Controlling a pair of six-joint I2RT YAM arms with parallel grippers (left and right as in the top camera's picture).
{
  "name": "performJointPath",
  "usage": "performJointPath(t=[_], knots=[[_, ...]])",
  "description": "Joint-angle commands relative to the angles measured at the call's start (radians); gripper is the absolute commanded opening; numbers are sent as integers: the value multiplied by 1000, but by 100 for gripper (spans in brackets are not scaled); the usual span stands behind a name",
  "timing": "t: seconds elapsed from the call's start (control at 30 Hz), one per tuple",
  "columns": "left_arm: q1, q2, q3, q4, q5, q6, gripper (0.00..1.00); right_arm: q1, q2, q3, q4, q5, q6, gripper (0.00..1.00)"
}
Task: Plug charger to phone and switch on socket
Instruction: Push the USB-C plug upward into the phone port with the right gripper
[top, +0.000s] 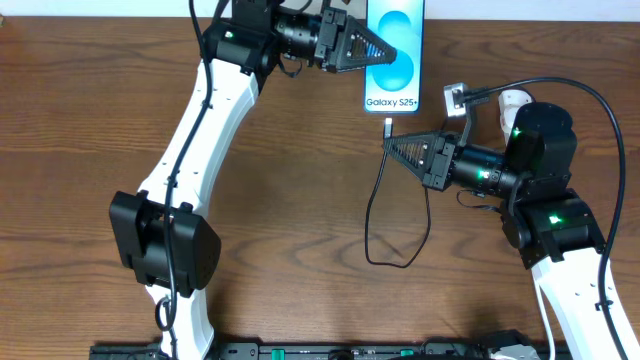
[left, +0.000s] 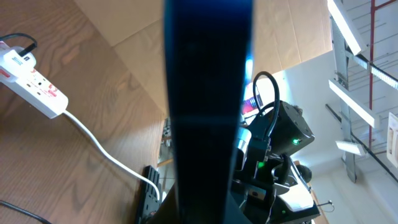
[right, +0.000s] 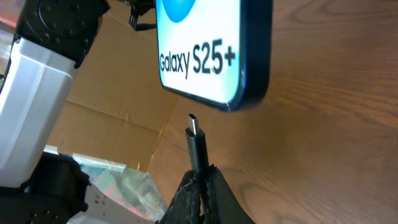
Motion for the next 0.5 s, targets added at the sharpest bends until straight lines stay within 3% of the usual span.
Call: performJointPath(t=[0.0,0.47], knots=[[6,-37,8,6,28,18,8,-8,1,2,1,-19,10,1],[6,-37,8,6,28,18,8,-38,1,2,5,-20,10,1]])
